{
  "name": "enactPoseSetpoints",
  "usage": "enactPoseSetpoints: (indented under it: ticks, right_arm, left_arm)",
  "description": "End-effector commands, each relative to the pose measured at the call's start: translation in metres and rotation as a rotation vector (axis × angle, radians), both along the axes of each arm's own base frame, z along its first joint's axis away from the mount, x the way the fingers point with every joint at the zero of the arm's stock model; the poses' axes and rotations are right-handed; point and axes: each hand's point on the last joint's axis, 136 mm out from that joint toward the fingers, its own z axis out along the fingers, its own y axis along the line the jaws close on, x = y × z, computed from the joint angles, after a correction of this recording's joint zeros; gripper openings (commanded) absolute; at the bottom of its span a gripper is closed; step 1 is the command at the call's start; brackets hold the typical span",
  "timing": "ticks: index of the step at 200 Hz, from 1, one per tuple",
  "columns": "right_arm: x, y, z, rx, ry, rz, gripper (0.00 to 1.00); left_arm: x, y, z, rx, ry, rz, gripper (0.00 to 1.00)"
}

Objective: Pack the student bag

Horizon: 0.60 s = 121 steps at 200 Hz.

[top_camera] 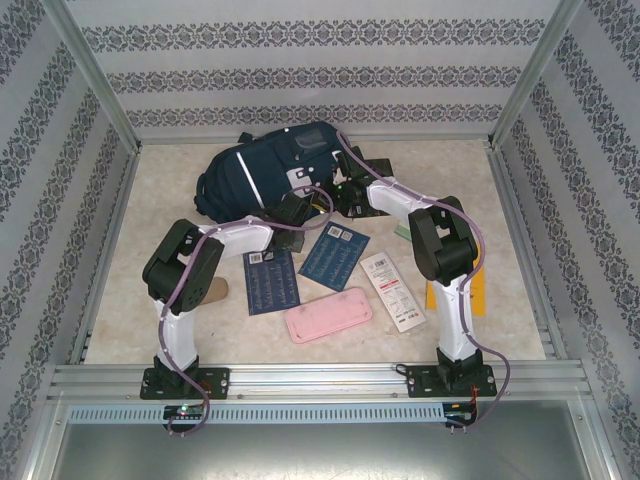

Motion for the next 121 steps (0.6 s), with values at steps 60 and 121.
enactPoseSetpoints:
  ticks: [60,121]
  right_arm:
    - [0.014,0.003,0.008,0.030,-0.039,-0.006,0.00]
    - [0.014,0.000,0.020,0.045,-0.056,-0.019,0.00]
  left_arm:
    - [0.016,0.000,-0.017,0.071,0.028,0.019,0.34]
    - [0.011,0.005,-0.010,0.073,0.028,0.038,0.00]
